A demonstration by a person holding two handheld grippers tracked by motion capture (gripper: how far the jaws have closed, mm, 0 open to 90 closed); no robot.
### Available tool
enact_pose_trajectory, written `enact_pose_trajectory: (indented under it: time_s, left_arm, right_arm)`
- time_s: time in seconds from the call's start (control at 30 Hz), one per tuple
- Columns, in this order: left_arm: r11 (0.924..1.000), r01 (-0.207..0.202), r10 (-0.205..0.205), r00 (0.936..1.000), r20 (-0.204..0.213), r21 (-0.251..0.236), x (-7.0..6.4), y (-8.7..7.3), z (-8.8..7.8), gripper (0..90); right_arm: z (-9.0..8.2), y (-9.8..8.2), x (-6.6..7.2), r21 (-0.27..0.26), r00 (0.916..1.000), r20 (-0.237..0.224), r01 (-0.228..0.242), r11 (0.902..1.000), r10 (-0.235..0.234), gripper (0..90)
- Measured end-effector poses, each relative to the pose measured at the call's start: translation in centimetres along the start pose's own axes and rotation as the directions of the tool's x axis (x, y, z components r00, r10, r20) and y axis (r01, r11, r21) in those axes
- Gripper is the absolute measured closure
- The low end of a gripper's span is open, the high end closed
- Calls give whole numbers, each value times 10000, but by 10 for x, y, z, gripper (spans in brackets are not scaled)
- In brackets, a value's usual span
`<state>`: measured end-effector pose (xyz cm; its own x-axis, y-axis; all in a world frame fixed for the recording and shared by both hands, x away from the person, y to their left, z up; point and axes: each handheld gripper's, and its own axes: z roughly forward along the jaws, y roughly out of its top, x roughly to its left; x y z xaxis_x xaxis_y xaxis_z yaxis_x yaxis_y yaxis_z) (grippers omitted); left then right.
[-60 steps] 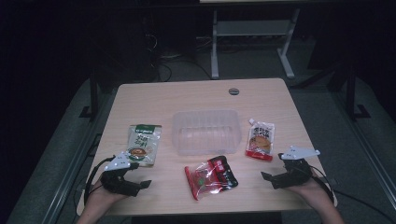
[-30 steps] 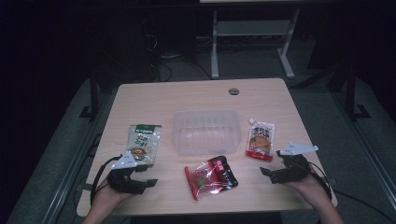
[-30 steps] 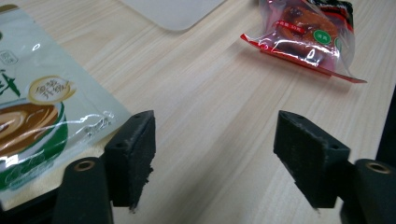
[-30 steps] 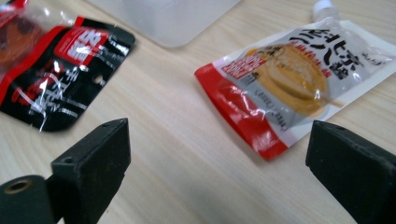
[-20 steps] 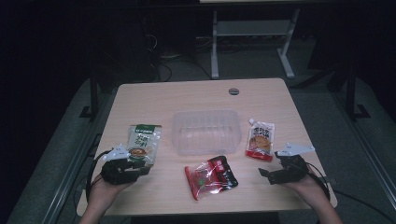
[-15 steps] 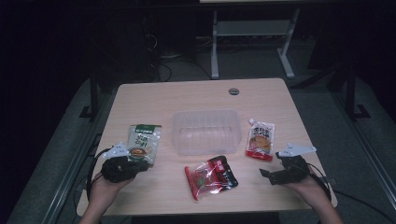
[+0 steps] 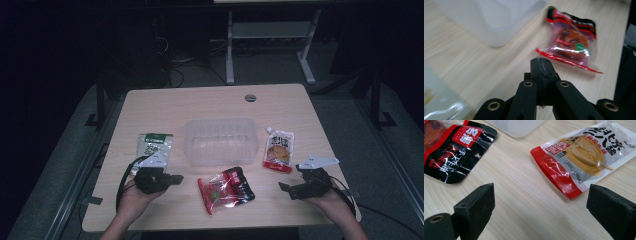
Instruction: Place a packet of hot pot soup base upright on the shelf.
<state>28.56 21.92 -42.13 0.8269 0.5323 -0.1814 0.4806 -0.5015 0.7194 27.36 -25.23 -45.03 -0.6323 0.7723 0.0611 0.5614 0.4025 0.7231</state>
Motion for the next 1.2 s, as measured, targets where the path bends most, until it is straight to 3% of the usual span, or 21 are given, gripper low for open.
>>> enact_pose_trajectory:
  time_s: [0.33,0.53,0.87,0.97,1.2]
  left_arm:
    - [9968,-621,588,9961,659,495,-21,16,31,899]
    - [9923,-779,740,9963,434,966,-22,19,46,899]
    - [9920,-1025,1006,9945,287,731,-20,36,66,899]
    - [9865,-1276,1261,9918,205,1025,-21,38,72,899]
    - [9822,-1367,1384,9904,-44,1285,-21,38,80,899]
  right_arm:
    - [0,0,0,17,10000,-2,0,10000,0,76]
    - [-1,-1,0,18,10000,16,24,10000,-24,76]
    - [1,-1,0,84,10000,45,69,9999,-69,76]
    - [0,-2,-1,89,10000,32,27,10000,-28,76]
    - [-1,-3,-1,52,10000,55,28,10000,-28,76]
